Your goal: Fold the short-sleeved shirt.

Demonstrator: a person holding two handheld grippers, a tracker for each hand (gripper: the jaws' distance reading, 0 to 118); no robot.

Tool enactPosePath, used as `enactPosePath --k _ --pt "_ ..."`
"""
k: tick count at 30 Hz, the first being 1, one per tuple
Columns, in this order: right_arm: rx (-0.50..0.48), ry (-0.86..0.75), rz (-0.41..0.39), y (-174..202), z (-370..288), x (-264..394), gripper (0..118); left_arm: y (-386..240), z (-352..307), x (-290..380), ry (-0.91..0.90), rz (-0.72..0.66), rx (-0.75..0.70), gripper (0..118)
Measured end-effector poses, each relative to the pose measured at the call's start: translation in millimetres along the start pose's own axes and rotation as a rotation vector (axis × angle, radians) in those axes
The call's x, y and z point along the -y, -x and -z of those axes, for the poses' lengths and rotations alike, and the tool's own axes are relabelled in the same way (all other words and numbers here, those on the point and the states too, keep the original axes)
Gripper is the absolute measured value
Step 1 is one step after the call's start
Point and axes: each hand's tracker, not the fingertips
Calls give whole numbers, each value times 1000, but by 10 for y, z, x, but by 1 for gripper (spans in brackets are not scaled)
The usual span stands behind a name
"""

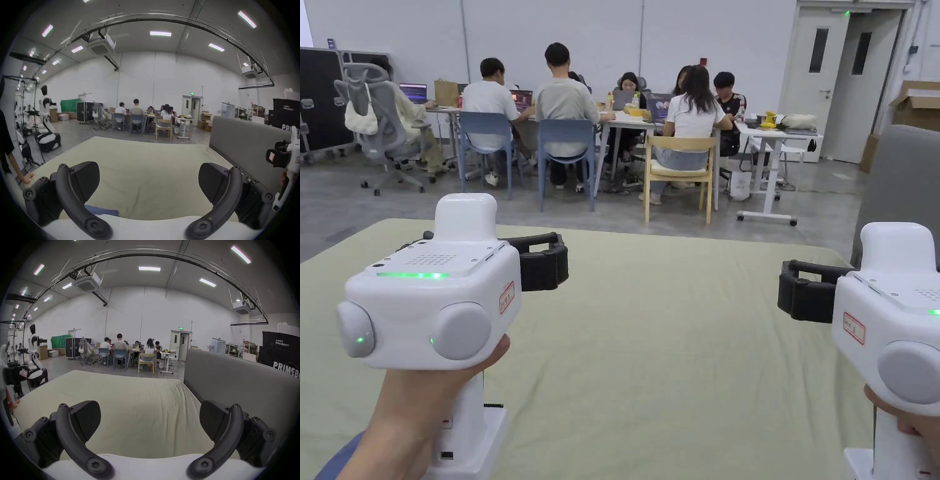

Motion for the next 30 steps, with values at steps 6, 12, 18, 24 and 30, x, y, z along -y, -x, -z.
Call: enactPosePath --k 6,12,18,24,30 --pt "26 6 12 12 27 8 118 31 32 -38 30 0 42 118" --pt "-16 44 74 -17 27 -23 118 -37 31 -42 -17 59 -22 118" --pt "-48 119 171 -93 60 -96 118 -27 31 -61 -13 29 24 118" --pt "-72 99 157 -102 30 -125 118 -14 40 -50 -6 26 38 118" --pt "-41 75 111 -42 26 -160 118 -49 53 -48 -9 33 42 118"
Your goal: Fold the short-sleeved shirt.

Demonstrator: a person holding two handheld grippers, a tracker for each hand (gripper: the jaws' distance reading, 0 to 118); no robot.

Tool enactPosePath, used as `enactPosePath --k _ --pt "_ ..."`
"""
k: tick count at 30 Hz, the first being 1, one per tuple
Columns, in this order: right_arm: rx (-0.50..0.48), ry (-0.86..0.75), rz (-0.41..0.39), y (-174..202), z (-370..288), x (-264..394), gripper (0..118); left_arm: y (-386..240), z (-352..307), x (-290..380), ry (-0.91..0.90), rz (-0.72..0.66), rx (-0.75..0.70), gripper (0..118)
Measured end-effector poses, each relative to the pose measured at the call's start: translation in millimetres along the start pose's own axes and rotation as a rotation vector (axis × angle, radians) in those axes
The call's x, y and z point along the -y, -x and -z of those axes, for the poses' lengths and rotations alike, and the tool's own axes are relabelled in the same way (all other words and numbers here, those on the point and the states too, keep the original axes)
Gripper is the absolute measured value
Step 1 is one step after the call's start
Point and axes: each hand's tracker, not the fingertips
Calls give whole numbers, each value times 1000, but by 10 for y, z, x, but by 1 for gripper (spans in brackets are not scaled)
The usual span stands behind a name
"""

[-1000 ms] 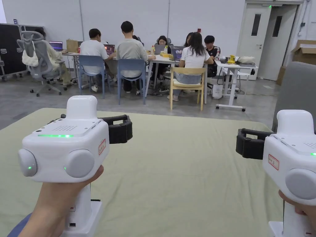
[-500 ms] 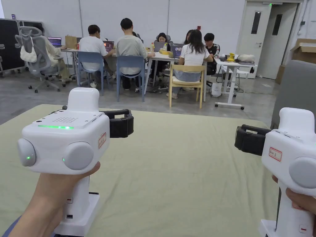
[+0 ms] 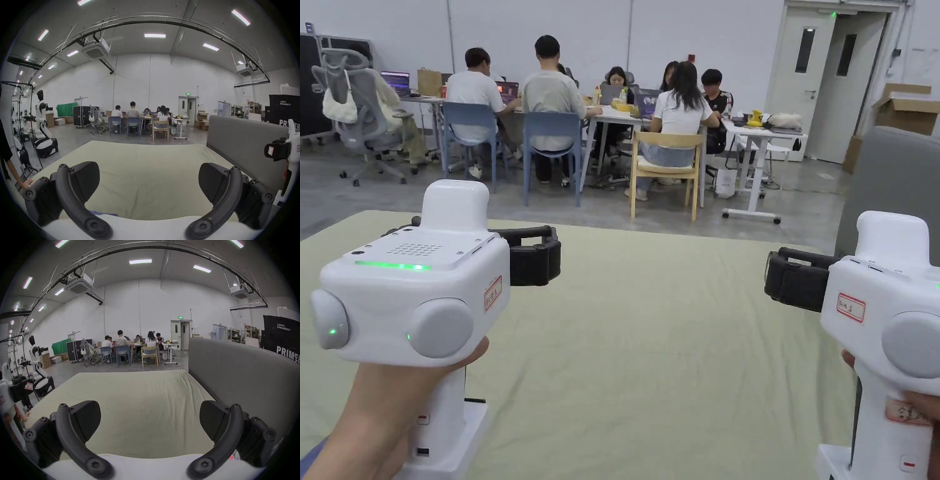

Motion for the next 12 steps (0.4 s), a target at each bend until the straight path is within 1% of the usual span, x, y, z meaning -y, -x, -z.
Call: enactPosePath --k 4,7,10,12 --pt "-4 -10 2 -11 14 -11 118 -12 -4 -5 -4 -3 0 118" --pt "26 -31 18 -31 21 -44 118 21 -18 -30 -5 -26 16 118" --pt "5 -24 40 -77 11 -99 118 39 -26 -49 -12 -36 9 118" --pt "-27 -32 46 -84 -6 -91 118 45 -24 -67 -10 -40 10 118"
